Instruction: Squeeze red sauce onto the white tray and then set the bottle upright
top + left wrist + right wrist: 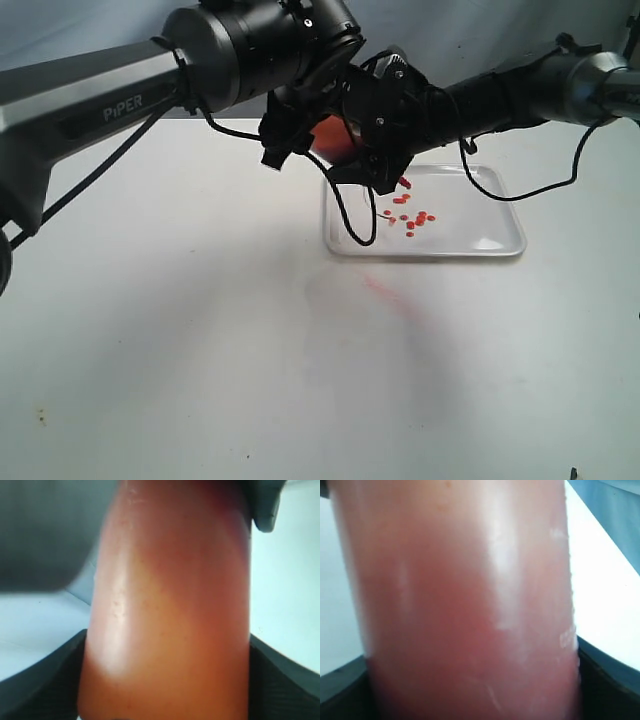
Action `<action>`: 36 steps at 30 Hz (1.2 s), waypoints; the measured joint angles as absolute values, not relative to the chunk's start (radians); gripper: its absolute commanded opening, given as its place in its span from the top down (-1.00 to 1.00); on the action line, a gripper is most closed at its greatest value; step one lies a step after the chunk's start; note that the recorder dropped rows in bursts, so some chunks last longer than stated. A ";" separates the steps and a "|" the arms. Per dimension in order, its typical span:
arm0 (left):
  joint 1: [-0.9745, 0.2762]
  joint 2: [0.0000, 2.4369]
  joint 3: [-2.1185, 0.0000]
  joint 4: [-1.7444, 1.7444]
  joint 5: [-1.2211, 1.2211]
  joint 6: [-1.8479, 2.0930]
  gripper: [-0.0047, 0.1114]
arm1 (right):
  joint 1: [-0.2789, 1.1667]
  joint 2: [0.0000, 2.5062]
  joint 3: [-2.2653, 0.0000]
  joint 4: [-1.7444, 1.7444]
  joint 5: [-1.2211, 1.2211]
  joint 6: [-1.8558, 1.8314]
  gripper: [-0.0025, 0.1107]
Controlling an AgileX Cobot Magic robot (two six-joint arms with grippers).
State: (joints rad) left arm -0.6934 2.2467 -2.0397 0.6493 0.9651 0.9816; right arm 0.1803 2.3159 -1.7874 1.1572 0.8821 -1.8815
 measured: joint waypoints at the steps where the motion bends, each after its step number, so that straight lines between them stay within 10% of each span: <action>1: -0.693 2.247 -2.040 0.647 0.965 0.982 0.92 | 0.180 2.311 -1.787 1.147 0.882 -1.874 0.96; 36: -0.311 2.204 -2.051 -0.318 1.047 1.289 0.92 | 0.349 2.109 -1.786 0.724 0.694 -1.548 0.96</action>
State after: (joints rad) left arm -0.3108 2.2039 -2.0514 -0.3182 1.0470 1.2887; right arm 0.3492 2.1092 -1.7855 0.7239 0.6944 -1.5485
